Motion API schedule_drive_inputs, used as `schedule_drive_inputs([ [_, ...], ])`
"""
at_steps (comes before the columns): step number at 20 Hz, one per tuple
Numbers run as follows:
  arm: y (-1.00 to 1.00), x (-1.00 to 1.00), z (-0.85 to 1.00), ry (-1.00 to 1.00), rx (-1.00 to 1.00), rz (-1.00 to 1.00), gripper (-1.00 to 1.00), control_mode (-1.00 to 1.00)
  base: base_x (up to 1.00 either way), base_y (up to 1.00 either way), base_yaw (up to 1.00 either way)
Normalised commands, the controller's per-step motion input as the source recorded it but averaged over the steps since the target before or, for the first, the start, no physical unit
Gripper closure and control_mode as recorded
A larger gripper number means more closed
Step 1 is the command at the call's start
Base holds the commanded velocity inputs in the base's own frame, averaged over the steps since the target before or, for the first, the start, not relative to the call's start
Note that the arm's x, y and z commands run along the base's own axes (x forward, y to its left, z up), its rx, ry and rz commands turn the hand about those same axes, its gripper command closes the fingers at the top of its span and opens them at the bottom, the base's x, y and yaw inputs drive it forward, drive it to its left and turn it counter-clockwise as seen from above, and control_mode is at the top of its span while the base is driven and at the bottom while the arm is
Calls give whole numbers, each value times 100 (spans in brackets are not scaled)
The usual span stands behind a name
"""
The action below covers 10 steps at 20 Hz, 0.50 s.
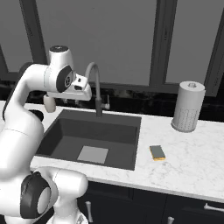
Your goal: Pick the pan and sponge and place them into the sink. Then turn on the water.
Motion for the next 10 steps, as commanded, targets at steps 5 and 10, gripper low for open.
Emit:
schedule_drive_inputs([
  [5,26,-72,-24,15,0,-2,-100,-100,0,0,0],
  [10,100,-91,-71,25,-9,-13,-100,-100,0,0,0],
])
